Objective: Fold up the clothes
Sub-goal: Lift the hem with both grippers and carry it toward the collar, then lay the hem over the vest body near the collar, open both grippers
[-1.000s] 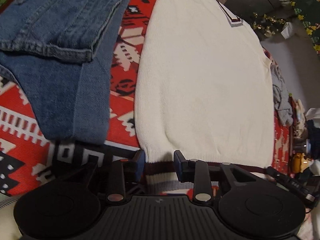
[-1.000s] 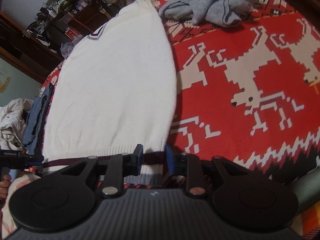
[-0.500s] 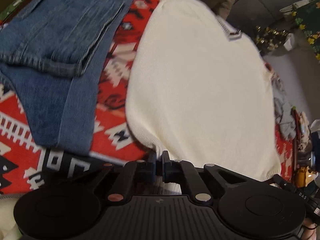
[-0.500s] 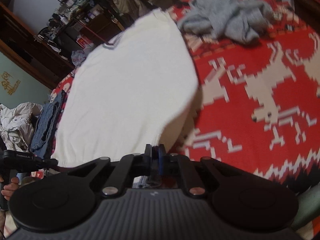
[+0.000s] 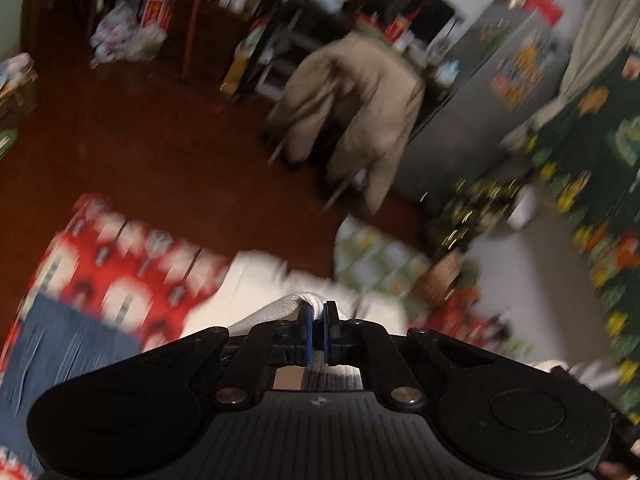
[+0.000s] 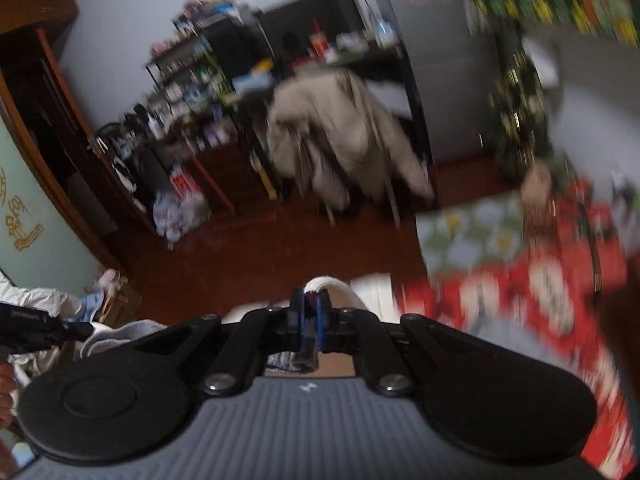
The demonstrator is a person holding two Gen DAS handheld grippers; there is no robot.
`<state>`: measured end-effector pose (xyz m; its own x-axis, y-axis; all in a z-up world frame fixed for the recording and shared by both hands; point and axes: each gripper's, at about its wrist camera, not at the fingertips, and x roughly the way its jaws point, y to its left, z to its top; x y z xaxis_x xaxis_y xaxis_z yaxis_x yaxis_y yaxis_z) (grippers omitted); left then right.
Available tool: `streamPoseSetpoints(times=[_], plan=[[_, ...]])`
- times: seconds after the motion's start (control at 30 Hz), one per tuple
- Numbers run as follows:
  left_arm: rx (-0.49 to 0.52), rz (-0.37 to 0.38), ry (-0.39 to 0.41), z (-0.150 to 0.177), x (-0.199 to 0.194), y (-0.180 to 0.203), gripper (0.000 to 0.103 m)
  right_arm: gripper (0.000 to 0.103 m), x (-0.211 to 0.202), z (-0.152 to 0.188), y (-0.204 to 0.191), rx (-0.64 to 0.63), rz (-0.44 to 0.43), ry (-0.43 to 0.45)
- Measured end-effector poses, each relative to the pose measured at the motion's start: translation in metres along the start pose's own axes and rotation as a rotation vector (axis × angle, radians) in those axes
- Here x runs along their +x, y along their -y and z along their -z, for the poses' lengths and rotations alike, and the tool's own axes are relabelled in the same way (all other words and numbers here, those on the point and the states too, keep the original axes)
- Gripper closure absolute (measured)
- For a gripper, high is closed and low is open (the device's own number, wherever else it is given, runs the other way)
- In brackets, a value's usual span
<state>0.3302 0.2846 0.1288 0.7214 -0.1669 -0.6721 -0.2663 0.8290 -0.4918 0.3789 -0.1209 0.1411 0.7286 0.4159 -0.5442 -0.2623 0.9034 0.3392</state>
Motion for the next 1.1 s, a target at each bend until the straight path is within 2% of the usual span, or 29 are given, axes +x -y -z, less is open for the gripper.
streamPoseSetpoints(times=[0.07,0.13,0.27,0.37,0.5,0.6,0.7,0.9,1.0,1.1], plan=[[-0.001,0.009,0.046,-0.032,-0.01,0.018,0.098,0.098,0.002,-0.044,-0.012,-0.017,0.013,0.041],[0.004,0.018,0.084,-0.052,-0.026,0.032,0.098,0.098,-0.004,-0.084,-0.027,-0.038,0.017,0.098],[0.017,0.036,0.155,-0.087,-0.059,0.06,0.098,0.098,-0.027,-0.142,-0.055,-0.089,0.029,0.183],[0.058,0.046,0.19,-0.089,-0.084,0.071,0.098,0.098,-0.05,-0.161,-0.072,-0.119,0.023,0.233],[0.111,0.056,0.195,-0.073,-0.111,0.071,0.098,0.098,-0.089,-0.162,-0.078,-0.129,0.002,0.269],[0.149,0.062,0.163,-0.044,-0.123,0.061,0.098,0.098,-0.115,-0.137,-0.076,-0.136,-0.008,0.253],[0.165,0.065,0.112,-0.003,-0.127,0.04,0.098,0.098,-0.133,-0.095,-0.064,-0.124,-0.018,0.204],[0.098,0.064,0.022,0.098,-0.128,-0.025,0.098,0.098,-0.163,0.035,-0.021,-0.046,-0.076,0.111],[0.085,0.027,-0.034,0.137,-0.118,-0.047,0.098,0.098,-0.164,0.098,-0.007,-0.051,-0.064,0.059],[0.087,-0.011,-0.092,0.168,-0.108,-0.059,0.098,0.098,-0.162,0.146,0.001,-0.03,-0.057,-0.004]])
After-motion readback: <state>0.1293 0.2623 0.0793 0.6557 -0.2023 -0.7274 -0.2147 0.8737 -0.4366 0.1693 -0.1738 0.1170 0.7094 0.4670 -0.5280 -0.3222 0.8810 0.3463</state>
